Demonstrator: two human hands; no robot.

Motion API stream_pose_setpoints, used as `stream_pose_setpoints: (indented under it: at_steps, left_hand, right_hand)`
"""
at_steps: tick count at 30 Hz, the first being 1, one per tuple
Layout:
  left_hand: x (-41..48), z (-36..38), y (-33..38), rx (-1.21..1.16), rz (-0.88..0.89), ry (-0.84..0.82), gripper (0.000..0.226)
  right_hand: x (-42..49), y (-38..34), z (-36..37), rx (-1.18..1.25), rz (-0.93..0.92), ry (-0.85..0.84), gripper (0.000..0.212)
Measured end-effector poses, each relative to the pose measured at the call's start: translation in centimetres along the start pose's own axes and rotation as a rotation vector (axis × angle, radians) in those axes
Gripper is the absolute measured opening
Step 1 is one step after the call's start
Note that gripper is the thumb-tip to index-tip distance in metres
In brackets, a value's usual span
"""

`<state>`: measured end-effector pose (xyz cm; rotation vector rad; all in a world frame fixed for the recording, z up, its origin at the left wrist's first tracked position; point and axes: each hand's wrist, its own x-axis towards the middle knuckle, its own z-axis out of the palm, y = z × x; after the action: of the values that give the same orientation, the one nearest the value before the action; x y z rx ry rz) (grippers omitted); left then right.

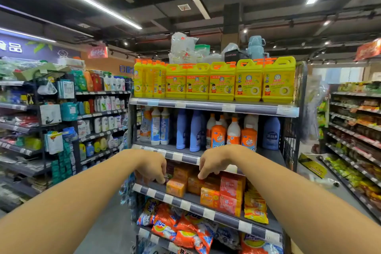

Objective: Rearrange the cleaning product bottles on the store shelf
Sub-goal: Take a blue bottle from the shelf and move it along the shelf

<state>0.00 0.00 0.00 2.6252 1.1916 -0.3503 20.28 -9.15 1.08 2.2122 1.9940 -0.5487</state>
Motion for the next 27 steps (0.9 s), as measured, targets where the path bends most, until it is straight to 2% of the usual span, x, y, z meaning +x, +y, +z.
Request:
stream_pose_setpoints:
  at_steps: [7,15,27]
  left_hand:
    - [2.8,-0.8,-4.4,0.015,0.020,-0.018,0.030]
    - [6.8,-1.1,-7.0,0.057,0.066,-0.043,0.023]
    - [13.5,-3.6,-6.5,0.004,0.046,-0.064,0.039]
  right_hand:
    - [4.0,-2.5,-0.2,-0.034,0.018,0.043,0.050]
    - [7.9,-2.5,-0.3,-0.018,0.047,-0.007,0.049]
    - [13.3,1.0,-3.6,-0.062,0.018,0.011,0.051]
